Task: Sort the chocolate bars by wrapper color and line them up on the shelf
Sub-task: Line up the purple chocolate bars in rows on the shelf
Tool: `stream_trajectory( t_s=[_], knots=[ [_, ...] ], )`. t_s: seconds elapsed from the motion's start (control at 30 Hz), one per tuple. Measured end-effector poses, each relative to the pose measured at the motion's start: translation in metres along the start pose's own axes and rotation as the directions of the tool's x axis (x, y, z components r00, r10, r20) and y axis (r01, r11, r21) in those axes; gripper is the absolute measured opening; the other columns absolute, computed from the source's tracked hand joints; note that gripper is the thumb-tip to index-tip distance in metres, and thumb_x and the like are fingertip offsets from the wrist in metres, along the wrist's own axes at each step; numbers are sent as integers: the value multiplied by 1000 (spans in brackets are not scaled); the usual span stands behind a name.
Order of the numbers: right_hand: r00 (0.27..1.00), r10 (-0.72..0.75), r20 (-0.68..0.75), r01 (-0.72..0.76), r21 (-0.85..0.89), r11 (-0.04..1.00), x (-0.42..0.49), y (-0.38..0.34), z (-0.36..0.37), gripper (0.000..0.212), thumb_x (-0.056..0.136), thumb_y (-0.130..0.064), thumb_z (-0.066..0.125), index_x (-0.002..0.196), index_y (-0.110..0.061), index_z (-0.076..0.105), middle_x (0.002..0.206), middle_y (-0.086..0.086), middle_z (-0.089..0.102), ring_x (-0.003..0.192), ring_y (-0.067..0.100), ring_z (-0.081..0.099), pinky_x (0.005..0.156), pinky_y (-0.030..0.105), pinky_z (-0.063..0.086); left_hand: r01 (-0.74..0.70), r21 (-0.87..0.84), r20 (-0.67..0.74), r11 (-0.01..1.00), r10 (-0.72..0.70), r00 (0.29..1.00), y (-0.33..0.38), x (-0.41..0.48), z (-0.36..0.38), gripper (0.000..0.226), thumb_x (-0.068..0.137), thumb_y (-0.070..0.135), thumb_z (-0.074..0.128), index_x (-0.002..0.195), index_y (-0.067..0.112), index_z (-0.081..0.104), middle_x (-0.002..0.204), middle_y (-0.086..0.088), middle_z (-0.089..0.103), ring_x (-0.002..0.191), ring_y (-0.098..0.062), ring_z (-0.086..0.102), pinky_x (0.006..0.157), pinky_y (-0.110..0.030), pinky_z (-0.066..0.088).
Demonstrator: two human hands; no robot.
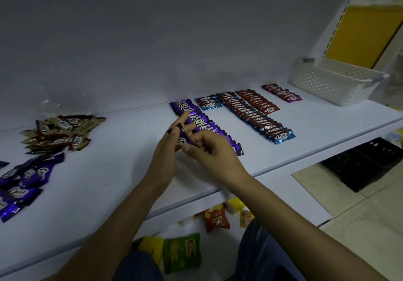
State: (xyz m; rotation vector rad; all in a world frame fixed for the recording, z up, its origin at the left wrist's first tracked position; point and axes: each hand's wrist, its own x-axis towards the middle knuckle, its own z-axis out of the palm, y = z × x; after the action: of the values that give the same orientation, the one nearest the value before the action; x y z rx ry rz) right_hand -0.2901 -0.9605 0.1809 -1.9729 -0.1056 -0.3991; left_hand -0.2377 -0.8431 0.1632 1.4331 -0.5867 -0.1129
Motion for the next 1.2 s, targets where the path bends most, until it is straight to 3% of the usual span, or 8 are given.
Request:
stream_trajectory(
  t_s=[0.1,0.23,0.33,0.5,0.73,1.0,1.1,1.2],
  knots=[
    [998,25,-63,-22,43,999,-3,2,-11,7,85,-15,69,87,-10,65,78,9,67,74,31,61,67,38,50,8,47,-88,999,-3,996,-1,3,0,41,87,50,28,123,41,46,132,-1,56,115,-11,56,91,-20,46],
    [993,-122,-6,109,-407,907,-18,16,-35,19,81,-29,68,97,-21,73,92,-4,71,85,11,62,73,26,49,50,111,-269,993,-18,963,-8,4,0,24,95,37,41,114,29,53,105,12,64,97,-4,57,81,-17,42],
    [969,-178,170,245,-596,765,-28,27,-40,31,79,-31,58,102,-20,74,95,0,68,89,20,61,73,34,48,63,393,-284,917,55,957,-14,2,-1,22,99,16,45,118,18,56,100,14,63,83,-1,54,76,-4,36],
    [969,-155,191,239,-580,779,-36,26,-39,49,77,-45,42,106,-19,71,100,-1,65,93,15,54,72,29,38,141,370,-245,918,-50,968,-16,3,-1,17,97,16,50,106,28,56,102,10,65,100,-12,60,89,-25,44],
    [988,-67,138,143,-667,731,-31,21,-30,67,78,-71,29,104,-26,71,94,-7,60,91,10,49,73,27,24,135,361,-254,923,-42,966,-15,3,-2,17,97,14,49,105,26,58,100,13,65,100,-8,60,91,-29,47],
    [995,-26,93,89,-783,615,-22,9,-11,27,86,-42,59,106,-27,67,107,-3,56,107,19,47,79,32,26,114,330,-298,937,-11,954,-14,2,-4,20,96,13,48,99,31,56,95,20,65,97,-6,60,89,-25,45],
    [996,-31,84,84,-773,629,-31,13,-38,23,85,-38,63,107,-30,65,110,-5,54,105,17,44,73,29,20,91,404,-239,910,10,971,-16,1,-2,14,97,16,51,102,28,58,95,23,62,97,-7,59,85,-18,44],
    [1000,9,18,7,-754,656,-35,25,-73,27,83,-35,69,110,-33,66,109,-3,56,105,19,48,78,34,34,81,466,-201,881,16,979,-17,1,-1,11,96,19,55,102,27,59,93,26,58,90,-1,56,81,-19,42]
  ],
)
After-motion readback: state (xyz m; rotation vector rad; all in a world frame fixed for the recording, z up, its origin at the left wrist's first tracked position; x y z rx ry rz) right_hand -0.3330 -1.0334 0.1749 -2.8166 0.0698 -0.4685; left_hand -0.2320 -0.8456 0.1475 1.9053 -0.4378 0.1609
